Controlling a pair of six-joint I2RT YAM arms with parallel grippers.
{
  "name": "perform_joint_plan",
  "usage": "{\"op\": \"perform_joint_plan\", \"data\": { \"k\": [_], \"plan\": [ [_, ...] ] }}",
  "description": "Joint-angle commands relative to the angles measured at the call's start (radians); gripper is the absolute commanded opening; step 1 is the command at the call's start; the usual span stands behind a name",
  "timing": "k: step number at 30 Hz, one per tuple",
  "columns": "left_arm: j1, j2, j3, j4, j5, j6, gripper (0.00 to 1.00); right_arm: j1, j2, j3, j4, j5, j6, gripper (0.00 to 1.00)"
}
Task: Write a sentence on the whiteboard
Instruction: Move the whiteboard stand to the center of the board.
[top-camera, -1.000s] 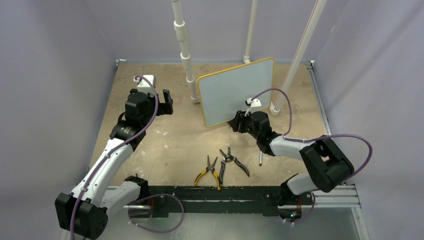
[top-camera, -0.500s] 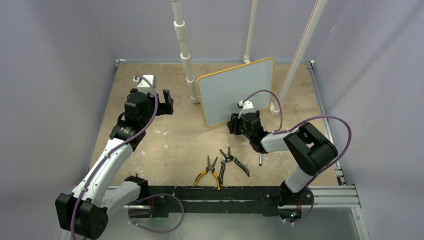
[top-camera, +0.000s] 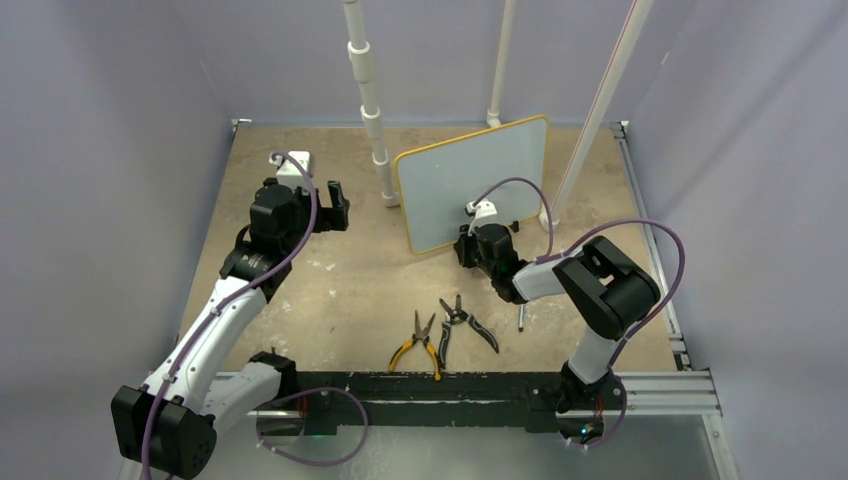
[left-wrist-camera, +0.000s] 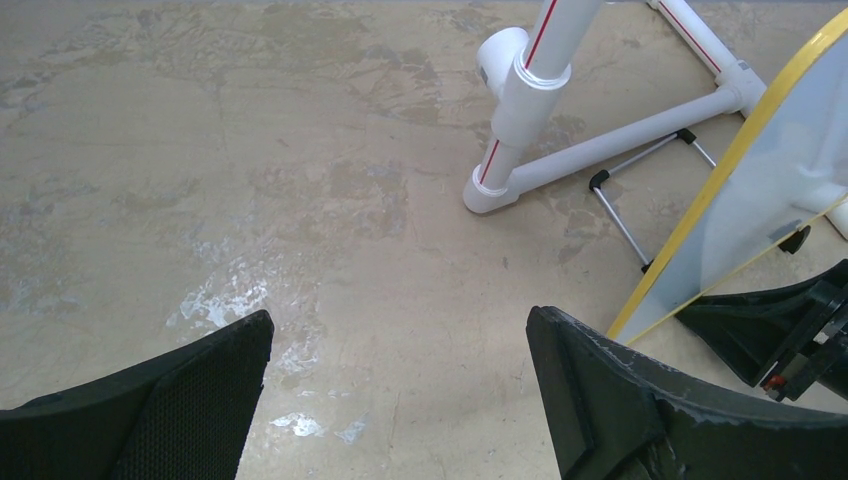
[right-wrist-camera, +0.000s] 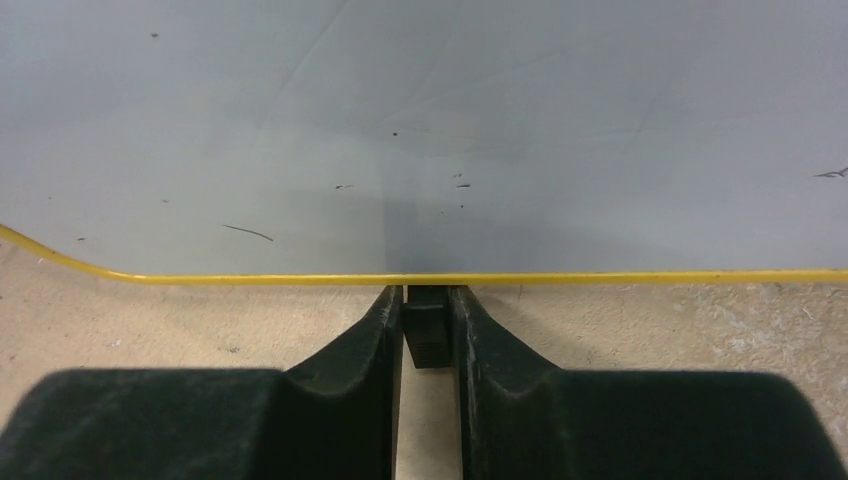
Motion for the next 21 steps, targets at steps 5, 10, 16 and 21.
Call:
{"op": "perform_joint_plan", "data": {
  "k": [5,10,16,21],
  "plan": [
    [0.007,-0.004,0.001,0.041,0.015,-0.012,0.98,0.056,0.021,0.037,0.033,0.054,-0.049,0.0],
    [0.007,-0.011,0.002,0.04,0.012,-0.013,0.98,0.121,0.026,0.034,0.026,0.064,-0.07,0.0],
    [0.007,-0.041,0.001,0.025,-0.073,-0.021,0.98,0.22,0.015,0.025,0.021,0.068,-0.087,0.0],
    [0.007,-0.07,0.0,0.006,-0.184,-0.03,0.98,0.265,0.017,0.041,-0.012,0.051,-0.101,0.0]
  ]
}}
